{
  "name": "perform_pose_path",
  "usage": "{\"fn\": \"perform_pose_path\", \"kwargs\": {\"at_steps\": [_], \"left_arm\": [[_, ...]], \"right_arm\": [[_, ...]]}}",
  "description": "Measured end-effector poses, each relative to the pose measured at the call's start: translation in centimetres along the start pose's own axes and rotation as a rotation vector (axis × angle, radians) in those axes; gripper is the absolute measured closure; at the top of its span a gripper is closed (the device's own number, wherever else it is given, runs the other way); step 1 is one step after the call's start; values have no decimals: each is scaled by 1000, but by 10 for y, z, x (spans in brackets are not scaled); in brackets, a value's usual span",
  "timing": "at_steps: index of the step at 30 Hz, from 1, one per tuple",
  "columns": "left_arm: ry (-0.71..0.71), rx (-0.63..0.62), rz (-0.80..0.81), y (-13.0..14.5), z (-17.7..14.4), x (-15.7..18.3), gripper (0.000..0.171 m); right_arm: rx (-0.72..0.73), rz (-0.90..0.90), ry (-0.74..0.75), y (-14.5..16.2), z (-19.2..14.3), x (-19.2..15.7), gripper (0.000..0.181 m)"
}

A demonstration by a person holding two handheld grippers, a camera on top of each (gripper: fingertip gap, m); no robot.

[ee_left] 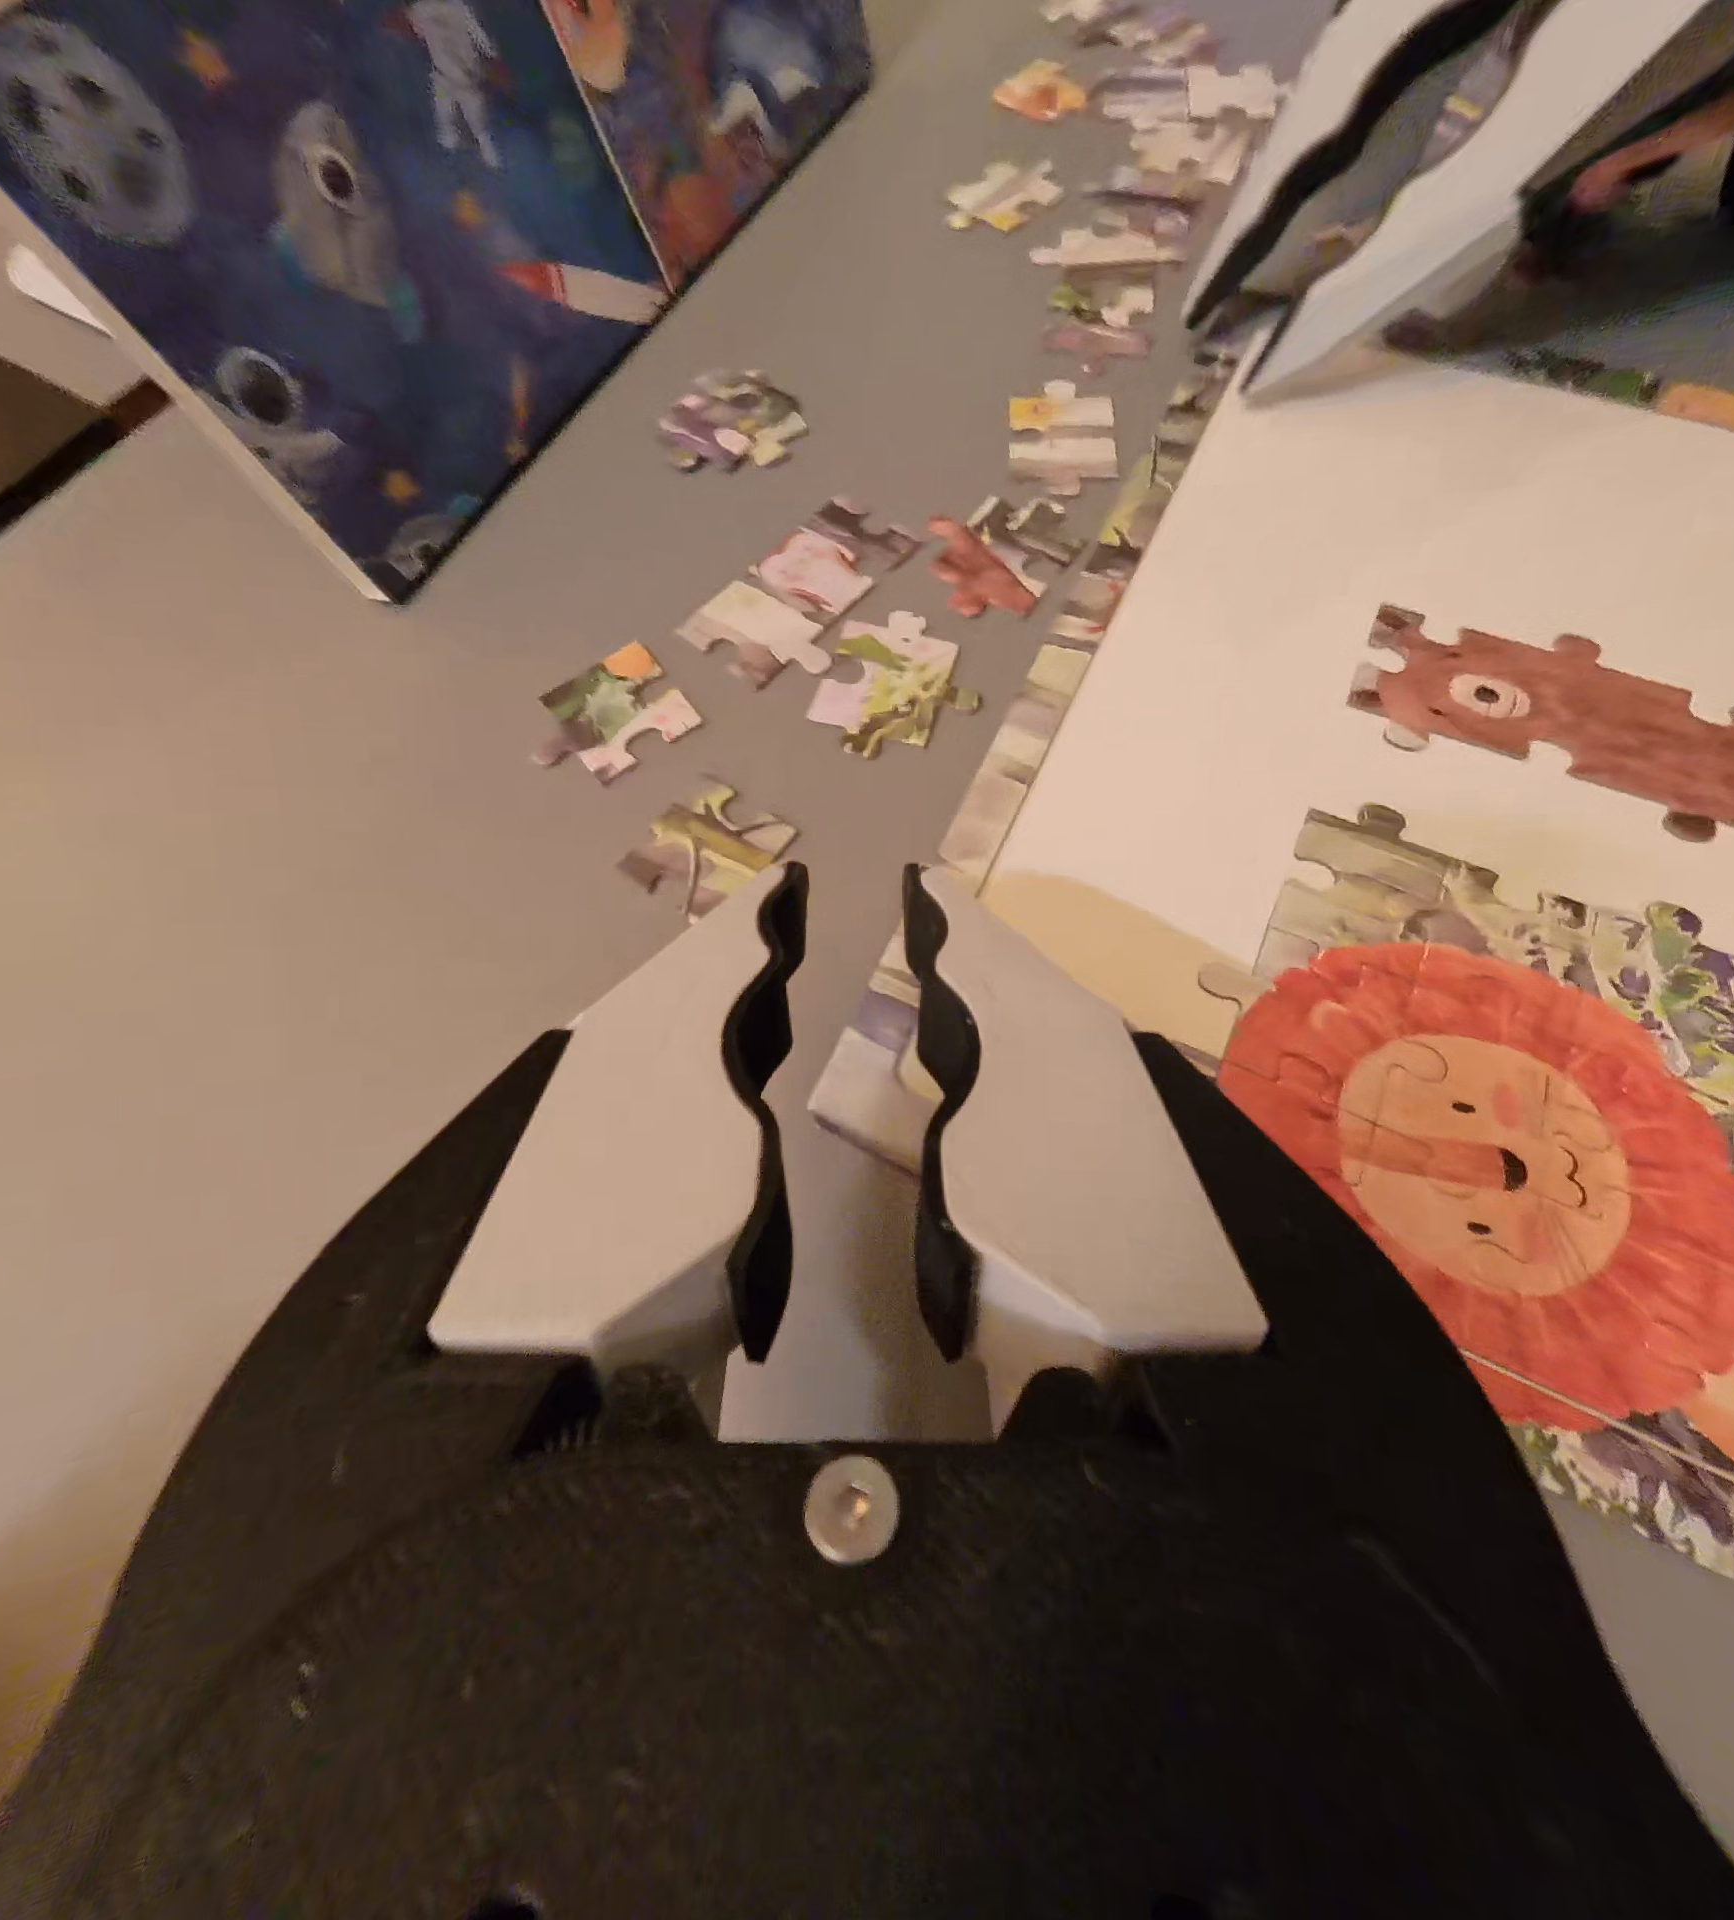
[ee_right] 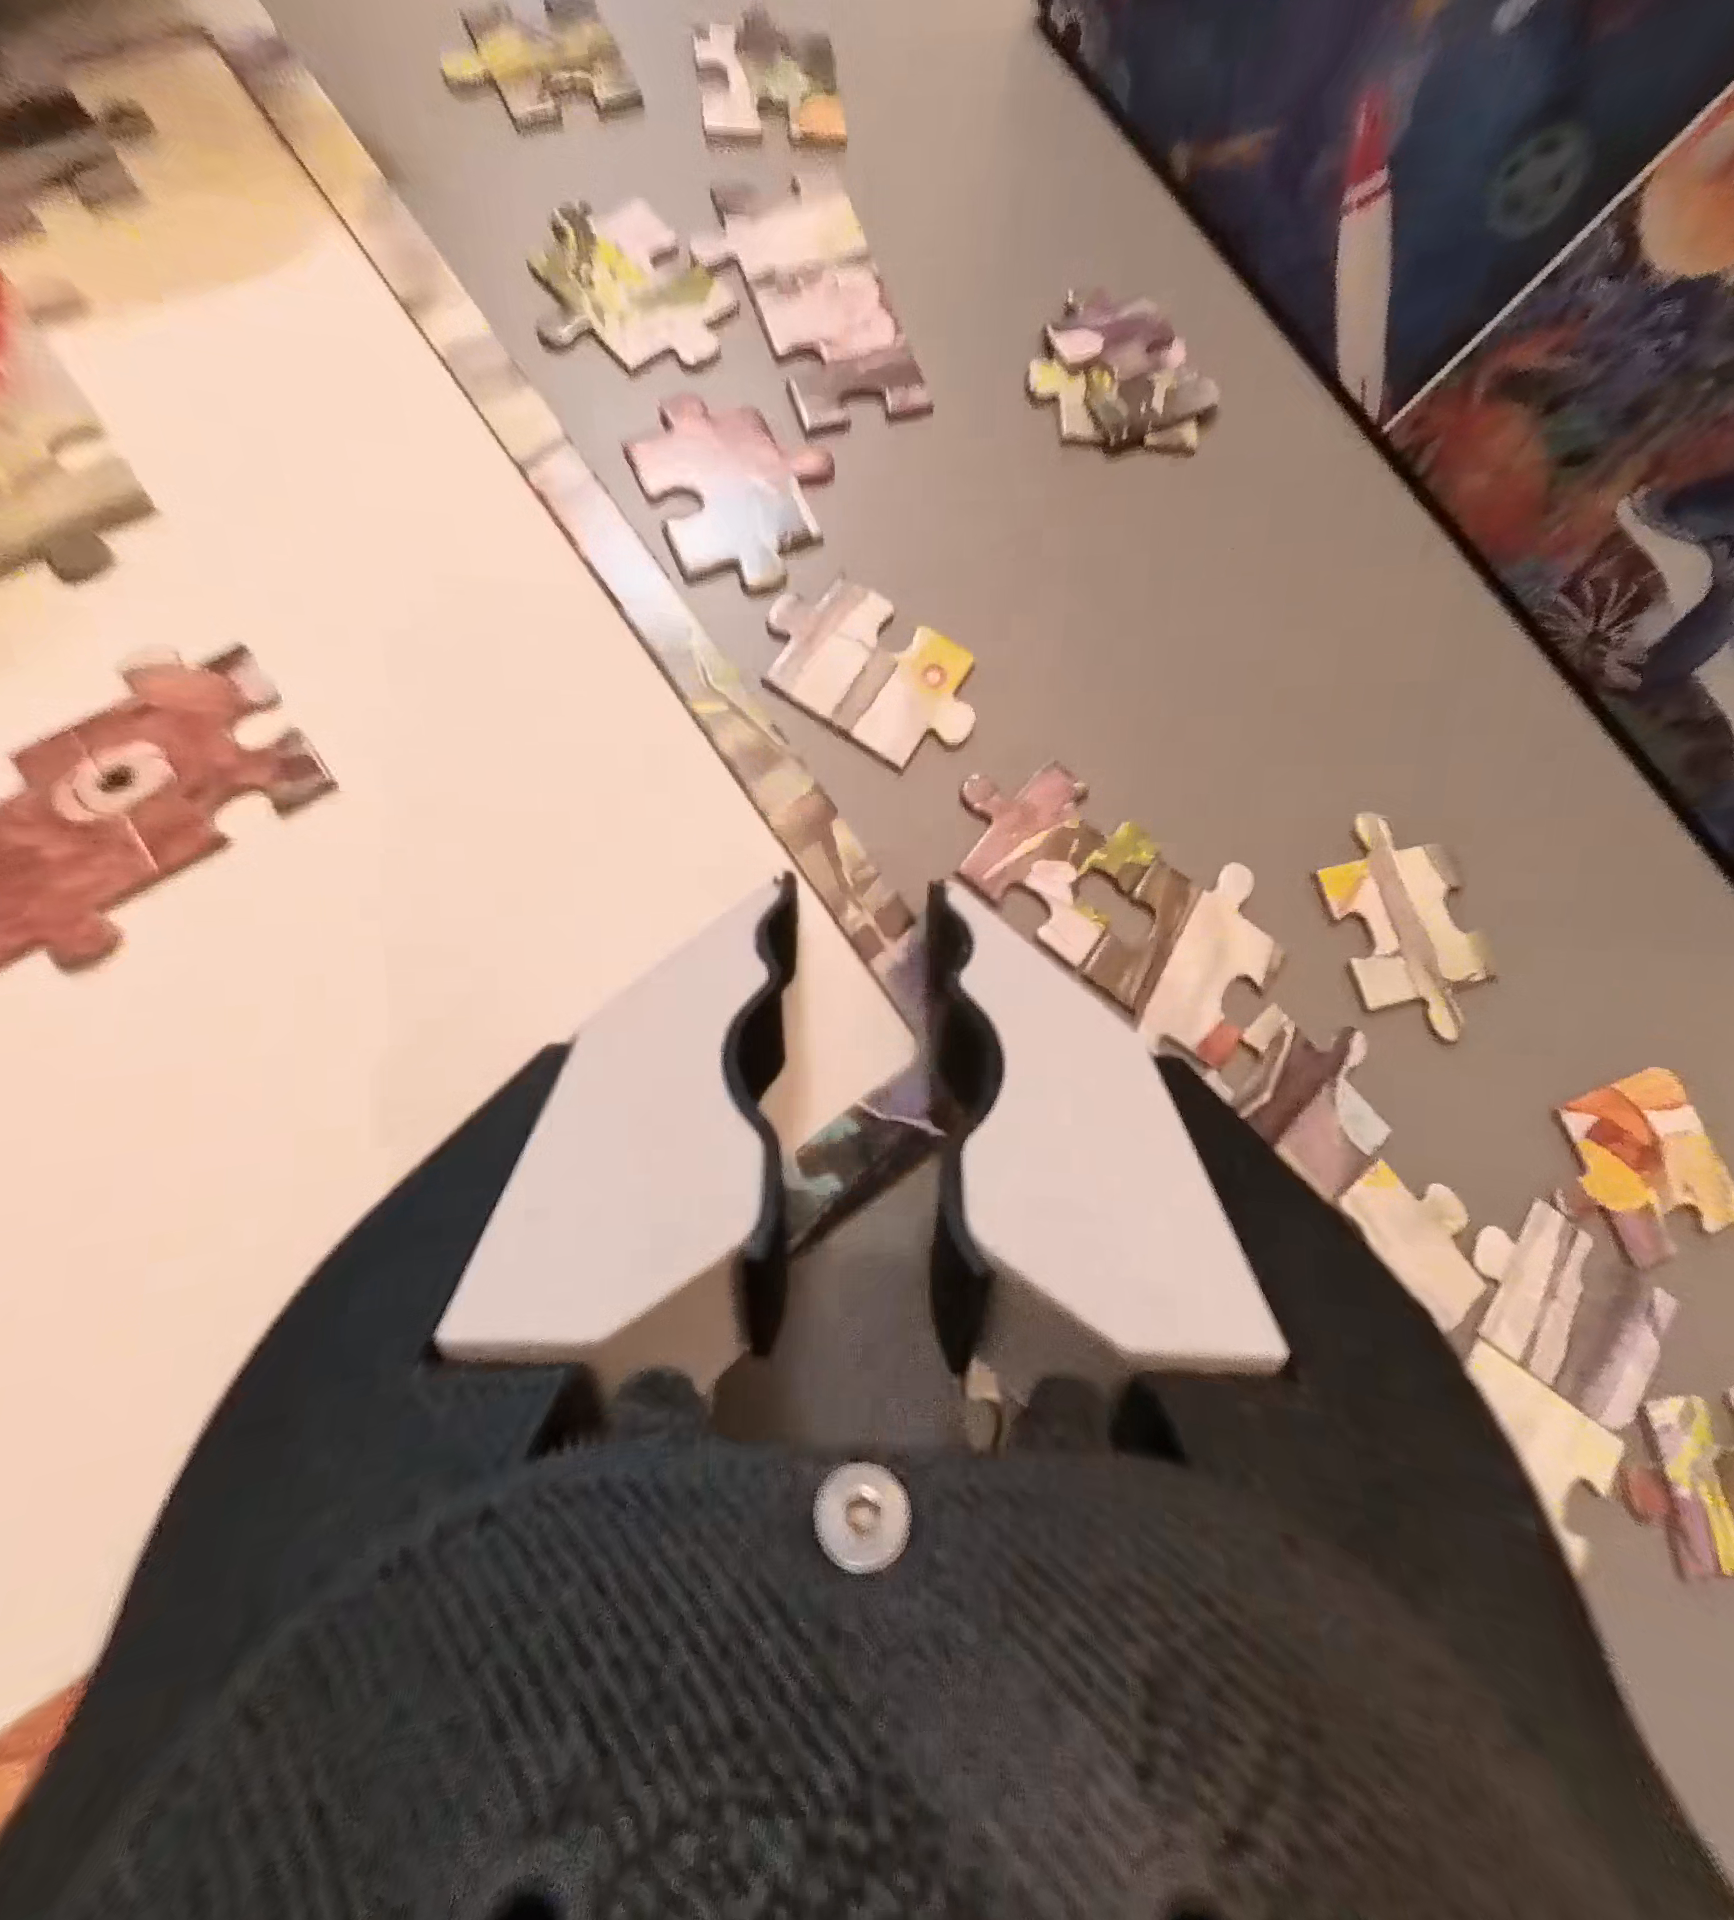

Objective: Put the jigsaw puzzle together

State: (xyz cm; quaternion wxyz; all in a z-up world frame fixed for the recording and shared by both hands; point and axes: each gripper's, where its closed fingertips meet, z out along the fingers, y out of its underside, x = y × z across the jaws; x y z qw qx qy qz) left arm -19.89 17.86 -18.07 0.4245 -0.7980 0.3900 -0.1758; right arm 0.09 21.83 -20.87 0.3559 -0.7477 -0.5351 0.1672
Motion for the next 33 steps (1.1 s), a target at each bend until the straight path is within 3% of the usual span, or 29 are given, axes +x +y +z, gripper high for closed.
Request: {"fn": "perform_pose_path", "kwargs": {"at_steps": [5,12,20,28,33], "left_arm": [[73,-39,-50,6,4,9,154],[51,-47,-35,6,5,8,153],[43,-76,-6,10,10,11,152],[33,-3,-74,-2,3,6,154],[37,16,-79,-7,3,8,154]], "right_arm": [[3,141,-25,4,1,4,159],[11,232,-13,19,-11,27,164],[9,218,8,22,-12,31,164],[5,204,36,22,-13,35,158],[74,132,83,5,-20,35,159]]}}
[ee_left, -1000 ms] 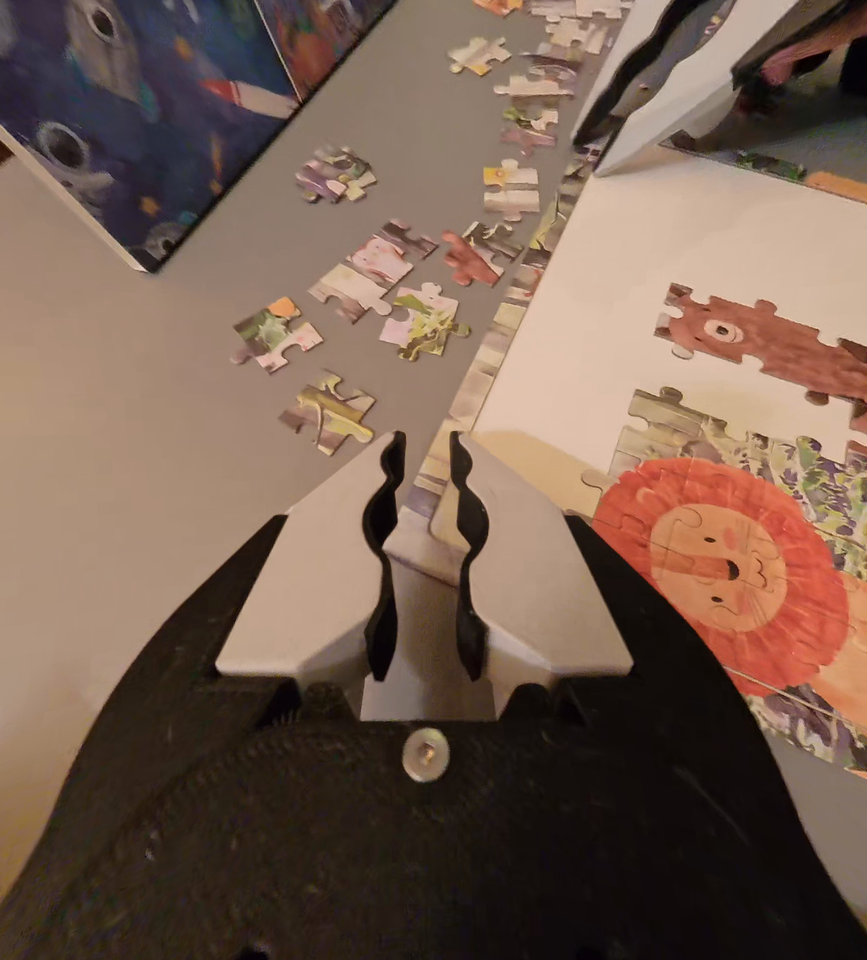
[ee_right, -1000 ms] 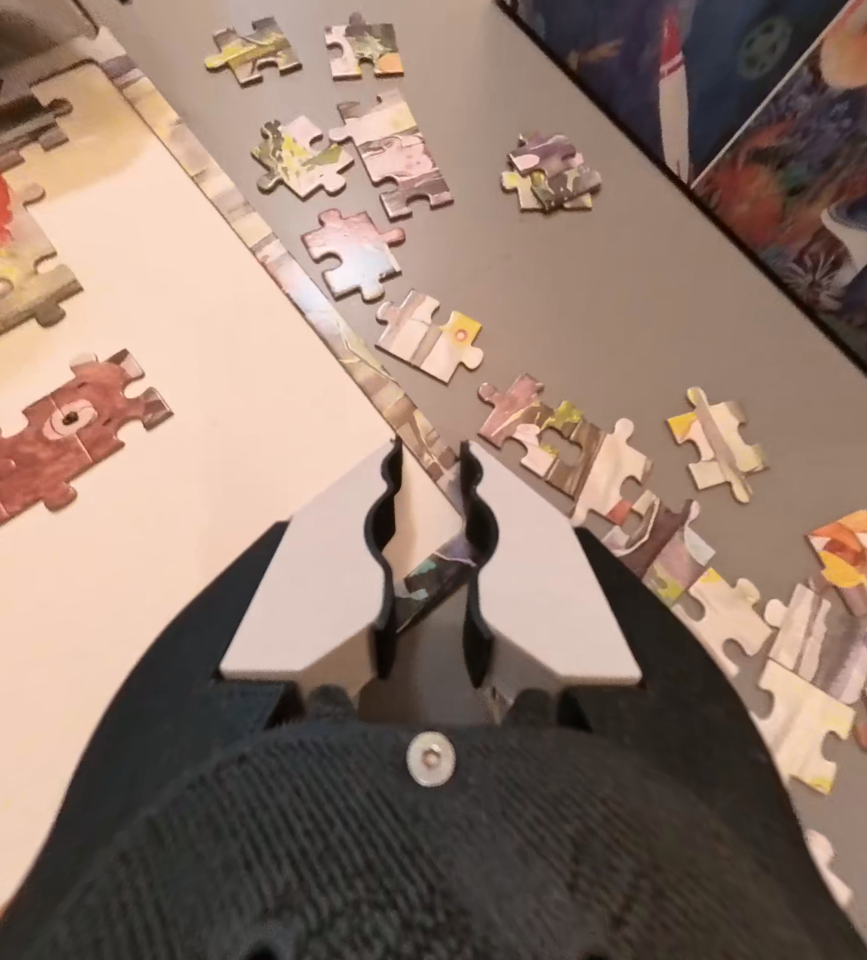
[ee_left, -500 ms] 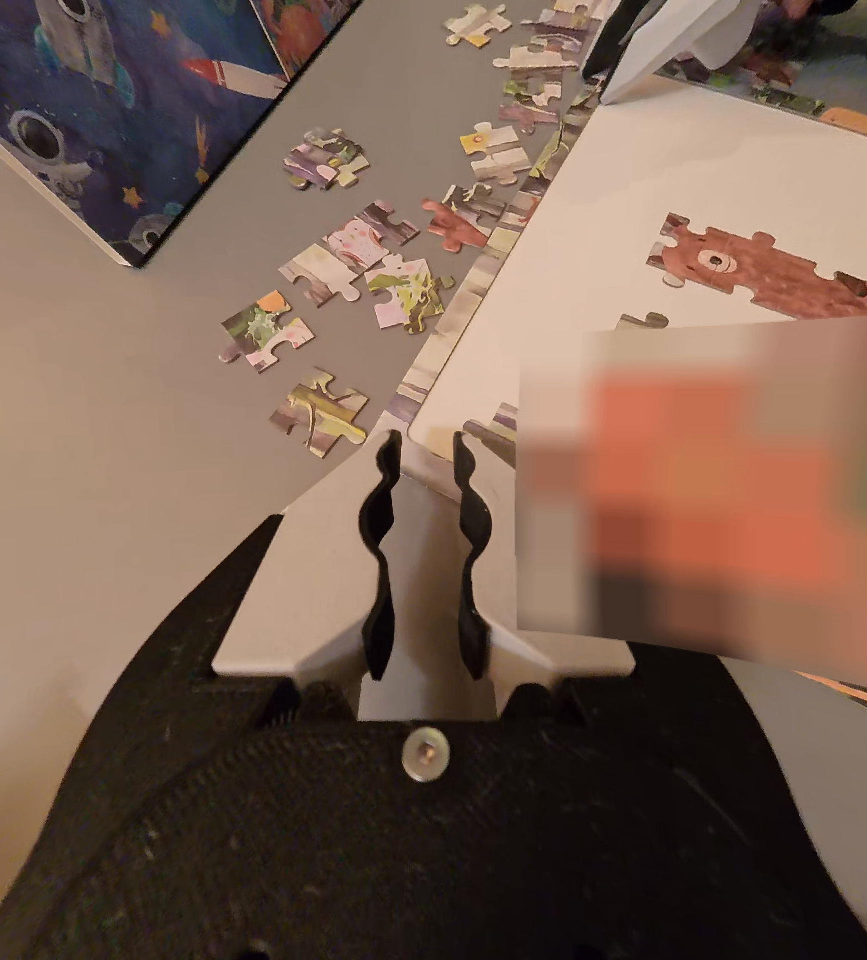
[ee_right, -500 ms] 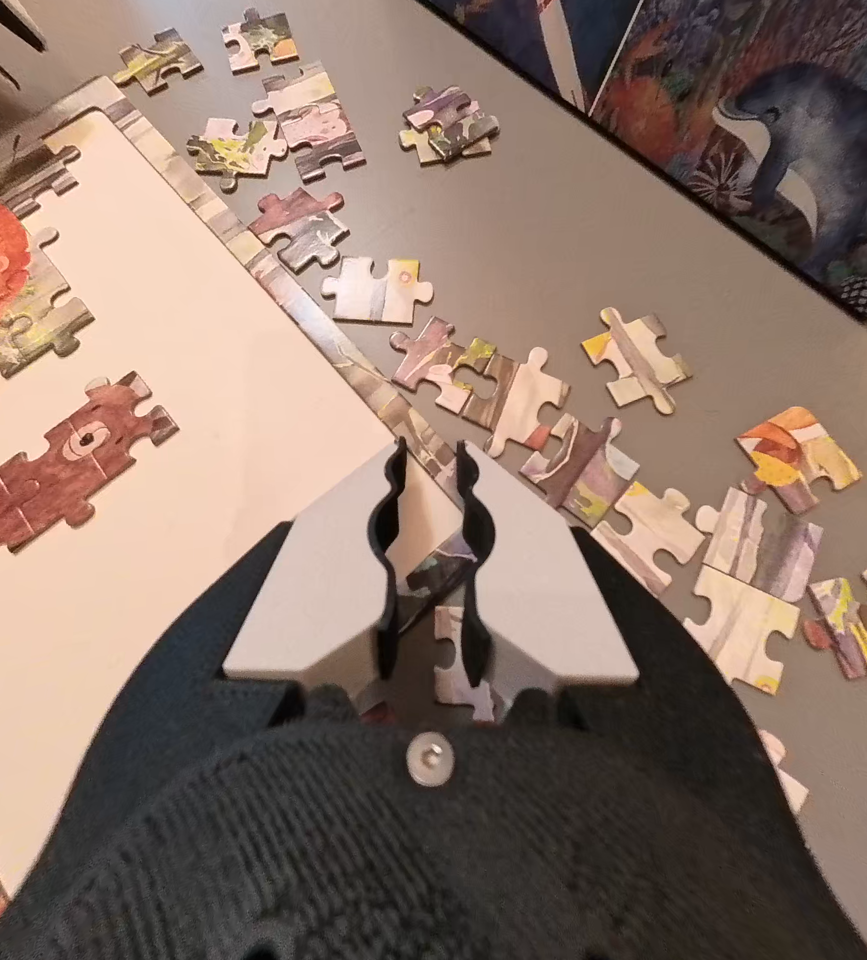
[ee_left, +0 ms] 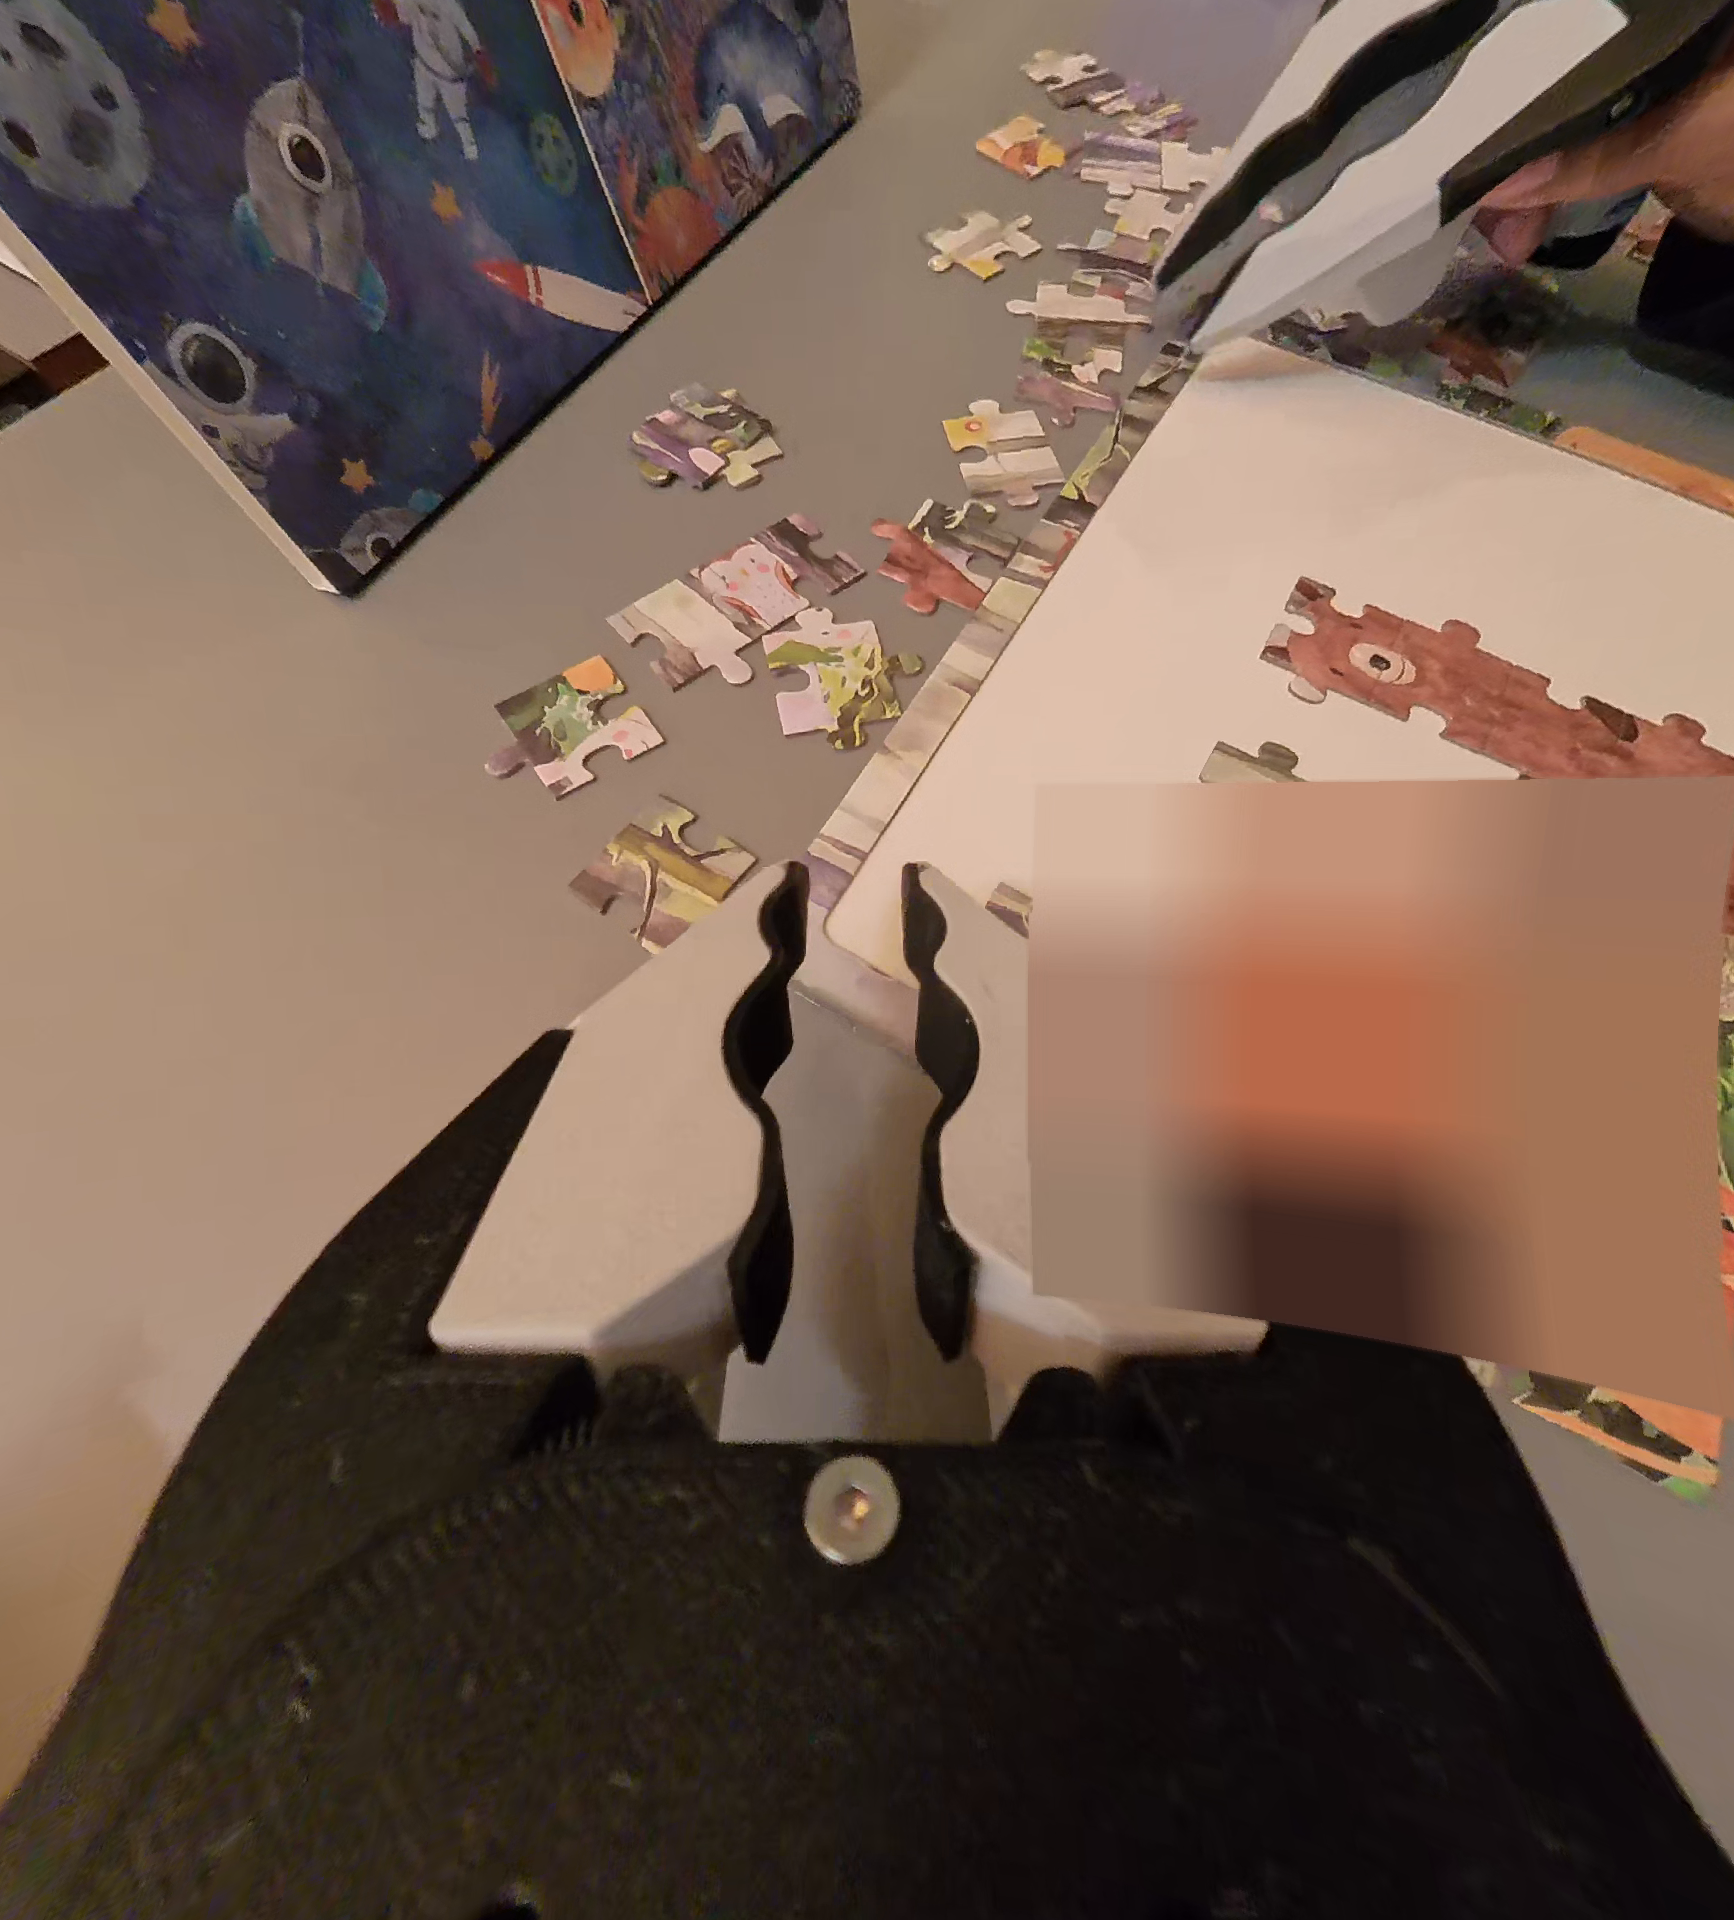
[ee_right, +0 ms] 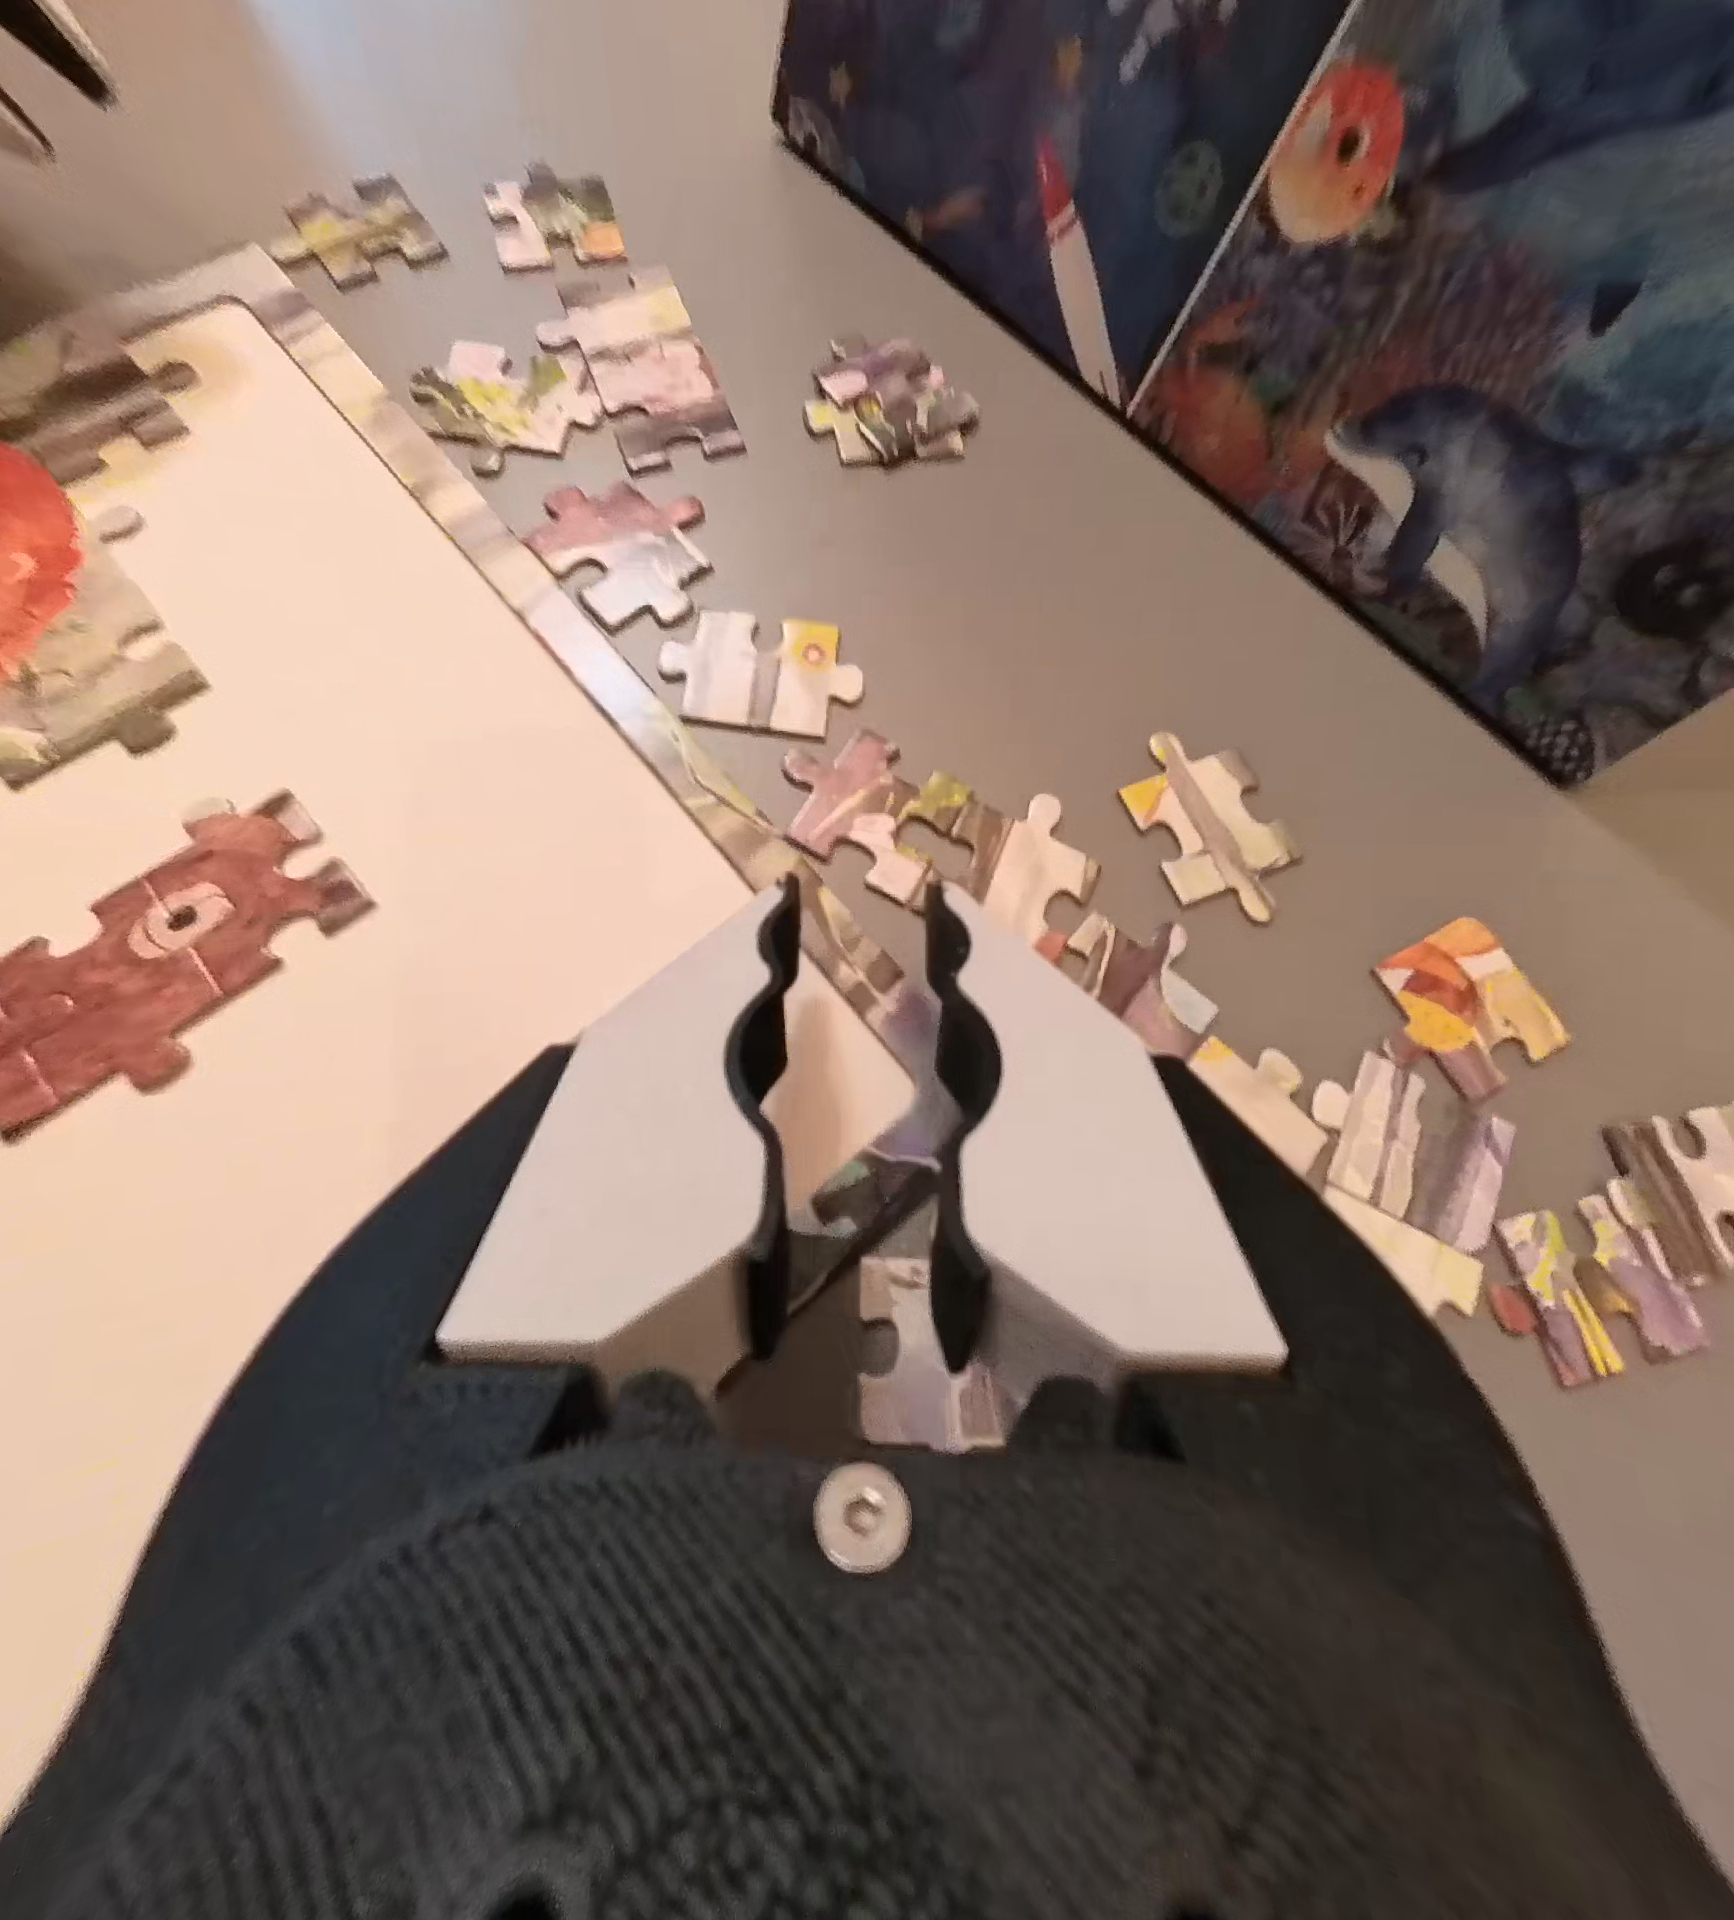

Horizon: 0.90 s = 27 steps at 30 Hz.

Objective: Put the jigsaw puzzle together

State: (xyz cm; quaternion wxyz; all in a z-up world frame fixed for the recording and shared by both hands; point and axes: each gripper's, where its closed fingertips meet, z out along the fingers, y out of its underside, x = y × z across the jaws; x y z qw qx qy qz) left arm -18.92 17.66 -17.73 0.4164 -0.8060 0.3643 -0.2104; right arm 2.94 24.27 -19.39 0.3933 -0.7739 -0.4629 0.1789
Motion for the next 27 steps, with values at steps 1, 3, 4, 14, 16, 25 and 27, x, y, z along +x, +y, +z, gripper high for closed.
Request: {"fn": "perform_pose_path", "kwargs": {"at_steps": [1,3,4,14,16,25,27], "left_arm": [[10,3,-5,-1,1,2,154],[31,14,-14,-3,1,5,155],[35,20,-16,-4,1,6,155],[80,27,-10,-9,8,21,154],[133,42,-28,-14,10,31,152],[229,-15,-32,-8,21,55,147],[243,-22,-43,-8,21,56,146]], "right_arm": [[24,-2,-8,-5,-1,-3,159],[67,-5,-30,-14,-3,-9,158],[82,-6,-38,-17,-3,-11,158],[117,-28,-131,-36,10,-44,152],[154,0,-177,-47,10,-55,151],[129,-16,-212,-53,26,-76,151],[119,-15,-223,-52,30,-79,151]]}}
